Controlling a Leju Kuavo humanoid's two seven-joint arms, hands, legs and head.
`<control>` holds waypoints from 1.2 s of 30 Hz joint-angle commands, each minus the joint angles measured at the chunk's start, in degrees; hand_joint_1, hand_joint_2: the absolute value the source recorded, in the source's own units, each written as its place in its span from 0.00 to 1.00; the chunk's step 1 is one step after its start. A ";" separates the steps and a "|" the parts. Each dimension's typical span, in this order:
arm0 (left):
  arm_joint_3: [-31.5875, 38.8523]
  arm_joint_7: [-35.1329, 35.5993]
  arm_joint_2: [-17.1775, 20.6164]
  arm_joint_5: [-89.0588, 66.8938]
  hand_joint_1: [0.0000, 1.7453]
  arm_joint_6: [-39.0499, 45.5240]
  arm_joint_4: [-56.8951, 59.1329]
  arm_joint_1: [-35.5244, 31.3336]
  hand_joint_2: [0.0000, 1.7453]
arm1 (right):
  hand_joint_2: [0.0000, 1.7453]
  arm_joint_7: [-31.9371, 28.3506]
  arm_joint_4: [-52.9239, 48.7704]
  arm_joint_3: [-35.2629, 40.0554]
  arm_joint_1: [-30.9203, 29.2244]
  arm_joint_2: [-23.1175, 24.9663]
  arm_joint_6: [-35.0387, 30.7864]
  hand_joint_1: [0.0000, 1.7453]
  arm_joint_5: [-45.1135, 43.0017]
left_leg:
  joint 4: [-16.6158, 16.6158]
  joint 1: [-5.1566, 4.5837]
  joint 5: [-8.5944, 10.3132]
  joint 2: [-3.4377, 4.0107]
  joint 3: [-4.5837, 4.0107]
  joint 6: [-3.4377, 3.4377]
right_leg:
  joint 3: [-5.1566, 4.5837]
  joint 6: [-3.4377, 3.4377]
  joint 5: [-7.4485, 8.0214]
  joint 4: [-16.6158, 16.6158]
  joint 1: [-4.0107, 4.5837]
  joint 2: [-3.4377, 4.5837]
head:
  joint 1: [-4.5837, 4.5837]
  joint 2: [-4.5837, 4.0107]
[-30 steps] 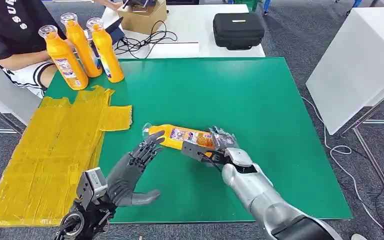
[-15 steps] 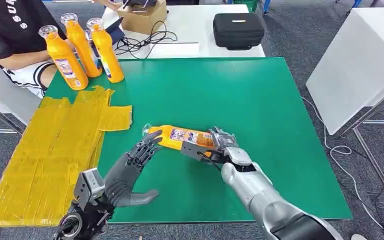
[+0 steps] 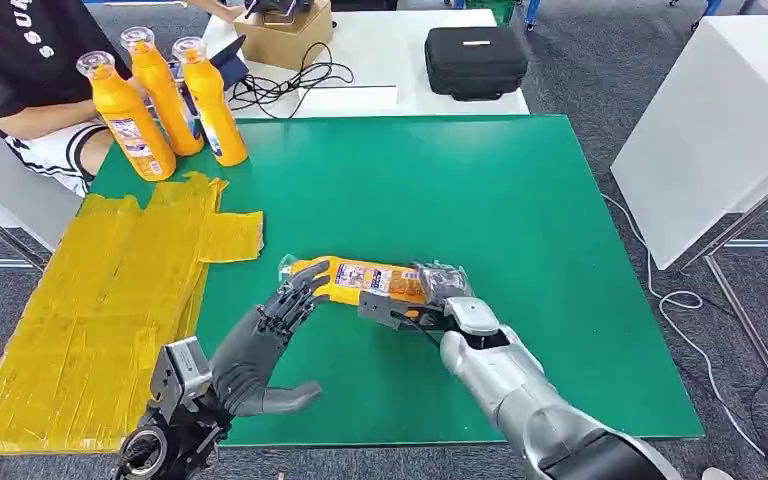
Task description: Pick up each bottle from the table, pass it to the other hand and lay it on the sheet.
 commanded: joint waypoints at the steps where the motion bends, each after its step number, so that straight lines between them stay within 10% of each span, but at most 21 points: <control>1: 2.41 0.97 -1.63 0.05 0.00 -0.46 1.89 0.11 1.00 | 1.00 -2.41 -3.89 4.72 3.13 -2.62 -0.37 1.00 2.46 | -0.06 0.09 -0.14 -0.07 0.39 -0.06 | 0.49 0.11 -0.11 -0.18 0.08 -0.21 | 0.02 0.00; 36: 5.26 0.81 0.53 2.65 0.00 2.05 2.57 3.39 1.00 | 1.00 0.57 -37.31 9.58 26.01 -15.95 2.16 1.00 -3.86 | -0.12 0.04 -0.07 -0.23 0.53 -0.04 | 0.68 0.08 -0.09 -0.26 0.04 -0.33 | 0.00 0.00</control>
